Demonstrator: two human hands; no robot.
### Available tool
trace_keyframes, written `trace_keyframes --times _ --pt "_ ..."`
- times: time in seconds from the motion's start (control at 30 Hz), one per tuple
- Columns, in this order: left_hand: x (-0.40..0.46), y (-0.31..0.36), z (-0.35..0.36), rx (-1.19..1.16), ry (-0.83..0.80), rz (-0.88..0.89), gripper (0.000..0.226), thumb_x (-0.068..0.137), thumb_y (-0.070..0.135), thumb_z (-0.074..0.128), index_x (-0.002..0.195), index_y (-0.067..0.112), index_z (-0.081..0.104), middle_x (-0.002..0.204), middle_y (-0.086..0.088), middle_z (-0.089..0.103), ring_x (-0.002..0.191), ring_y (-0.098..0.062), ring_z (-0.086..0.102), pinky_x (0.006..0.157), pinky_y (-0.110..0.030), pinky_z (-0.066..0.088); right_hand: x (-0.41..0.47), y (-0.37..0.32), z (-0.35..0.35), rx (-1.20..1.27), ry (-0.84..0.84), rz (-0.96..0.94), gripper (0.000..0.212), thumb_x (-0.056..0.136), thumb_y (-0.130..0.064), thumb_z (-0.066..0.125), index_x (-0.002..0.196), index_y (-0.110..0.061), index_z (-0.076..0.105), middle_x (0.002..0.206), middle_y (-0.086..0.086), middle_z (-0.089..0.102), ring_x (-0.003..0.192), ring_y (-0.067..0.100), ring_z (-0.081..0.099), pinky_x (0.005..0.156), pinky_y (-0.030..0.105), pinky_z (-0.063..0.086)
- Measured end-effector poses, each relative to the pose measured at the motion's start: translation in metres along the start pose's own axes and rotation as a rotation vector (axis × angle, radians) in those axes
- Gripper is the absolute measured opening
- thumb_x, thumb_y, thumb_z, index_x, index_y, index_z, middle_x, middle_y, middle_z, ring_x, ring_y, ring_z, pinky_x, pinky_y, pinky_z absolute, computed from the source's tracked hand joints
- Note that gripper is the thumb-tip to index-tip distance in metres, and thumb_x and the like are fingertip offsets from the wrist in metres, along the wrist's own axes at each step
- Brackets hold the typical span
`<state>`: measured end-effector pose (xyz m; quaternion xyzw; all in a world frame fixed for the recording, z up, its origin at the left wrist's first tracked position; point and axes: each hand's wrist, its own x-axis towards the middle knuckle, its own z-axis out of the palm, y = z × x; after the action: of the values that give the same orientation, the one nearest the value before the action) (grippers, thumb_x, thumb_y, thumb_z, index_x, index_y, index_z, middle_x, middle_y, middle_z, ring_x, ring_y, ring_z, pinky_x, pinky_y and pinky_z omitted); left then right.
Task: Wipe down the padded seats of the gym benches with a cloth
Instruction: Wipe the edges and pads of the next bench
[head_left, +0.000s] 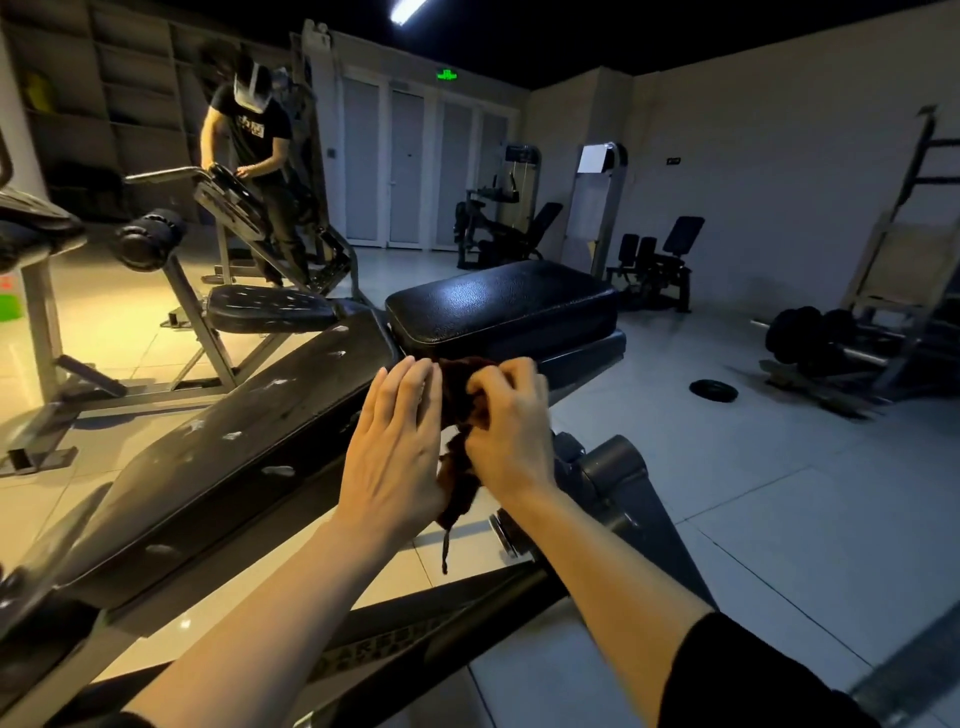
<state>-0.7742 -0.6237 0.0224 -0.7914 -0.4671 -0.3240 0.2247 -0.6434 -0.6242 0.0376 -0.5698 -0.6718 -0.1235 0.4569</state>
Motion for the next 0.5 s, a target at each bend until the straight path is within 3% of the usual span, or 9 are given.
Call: trace_keyframes --times 0.07,0.17,0.27,0.37,0.5 --pt "-0.001 0.001 -0.001 0.008 0.010 0.012 0.096 0.068 0.039 0.076 0.144 -0.004 0.035 0.144 -0.019 0.035 0.139 -0.033 0.025 0.119 -0.044 0.014 0.004 0.010 -0.012 -0.020 0.161 0.143 0.029 0.080 -0.001 0.068 0.106 -0.011 0.060 0.119 0.009 0.045 0.106 0.017 0.042 0.085 0.026 0.050" --pt "0.002 0.004 -0.003 0.021 0.025 0.013 0.093 0.069 0.038 0.076 0.143 -0.003 0.037 0.143 -0.018 0.036 0.138 -0.032 0.027 0.117 -0.045 0.017 0.021 0.017 -0.019 -0.014 0.291 0.235 0.032 0.084 -0.008 0.068 0.116 -0.009 0.060 0.132 0.015 0.041 0.118 0.025 0.044 0.092 0.021 0.041" --pt "0.004 0.003 -0.002 0.027 0.022 0.021 0.091 0.070 0.037 0.075 0.143 -0.004 0.038 0.144 -0.020 0.036 0.139 -0.033 0.026 0.117 -0.046 0.016 0.020 0.009 -0.004 0.147 0.249 0.260 0.042 0.088 -0.027 0.054 0.125 -0.010 0.060 0.147 0.016 0.035 0.132 0.029 0.039 0.106 0.033 0.040" --pt "0.005 0.000 0.001 0.018 0.032 0.019 0.089 0.070 0.033 0.076 0.142 -0.003 0.039 0.144 -0.020 0.039 0.139 -0.034 0.028 0.117 -0.048 0.019 0.014 0.010 0.005 0.218 0.302 0.255 0.036 0.094 -0.020 0.051 0.128 -0.008 0.060 0.145 0.018 0.043 0.132 0.031 0.044 0.107 0.045 0.043" --pt "0.006 -0.001 0.005 -0.005 0.045 0.025 0.086 0.072 0.029 0.076 0.142 -0.003 0.039 0.143 -0.019 0.041 0.139 -0.033 0.030 0.116 -0.048 0.021 0.023 0.016 -0.002 0.136 0.313 0.252 0.036 0.089 -0.006 0.065 0.125 -0.008 0.060 0.127 0.013 0.059 0.118 0.025 0.056 0.097 0.023 0.042"
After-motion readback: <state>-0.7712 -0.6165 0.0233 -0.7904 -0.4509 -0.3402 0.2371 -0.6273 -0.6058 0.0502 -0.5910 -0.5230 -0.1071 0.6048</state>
